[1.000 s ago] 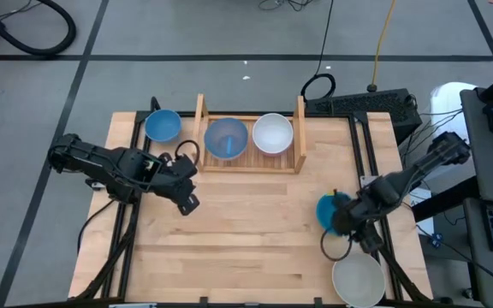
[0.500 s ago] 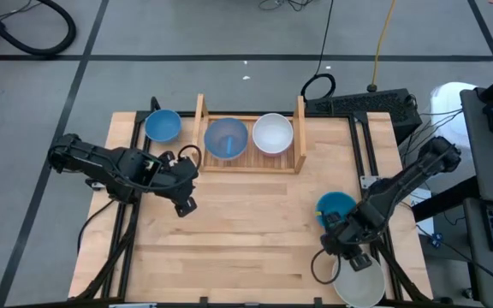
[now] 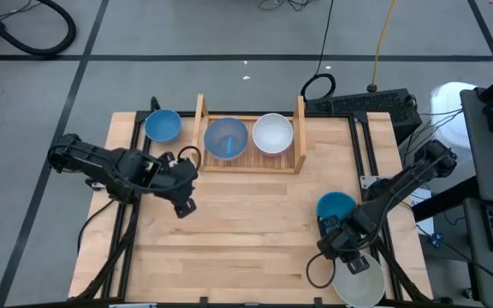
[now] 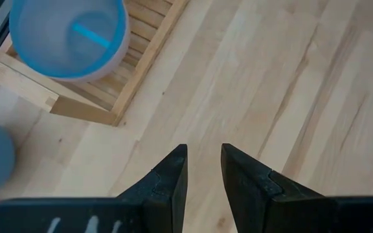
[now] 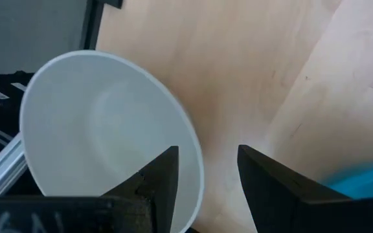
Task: Place and stack bowls onto a shelf
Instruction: Stack the gray bowl on top of the blue bowl on the shelf
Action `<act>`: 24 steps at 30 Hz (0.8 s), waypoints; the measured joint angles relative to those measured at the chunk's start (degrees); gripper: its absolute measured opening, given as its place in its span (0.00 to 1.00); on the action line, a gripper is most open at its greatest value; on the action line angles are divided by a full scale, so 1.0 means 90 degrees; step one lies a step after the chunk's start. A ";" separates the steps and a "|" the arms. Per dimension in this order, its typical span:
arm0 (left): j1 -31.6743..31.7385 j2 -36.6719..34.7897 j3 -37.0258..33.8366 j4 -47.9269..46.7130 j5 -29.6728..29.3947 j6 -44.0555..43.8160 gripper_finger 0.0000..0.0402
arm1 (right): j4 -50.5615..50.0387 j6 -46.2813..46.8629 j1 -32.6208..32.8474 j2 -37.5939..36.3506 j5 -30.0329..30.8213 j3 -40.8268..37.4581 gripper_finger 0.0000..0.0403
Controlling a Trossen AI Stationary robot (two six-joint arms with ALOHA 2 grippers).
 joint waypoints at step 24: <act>-0.0480 0.0002 0.0000 0.0004 0.0000 -0.0195 0.25 | 0.0439 0.0064 0.0080 0.0695 -0.0015 -0.0005 0.38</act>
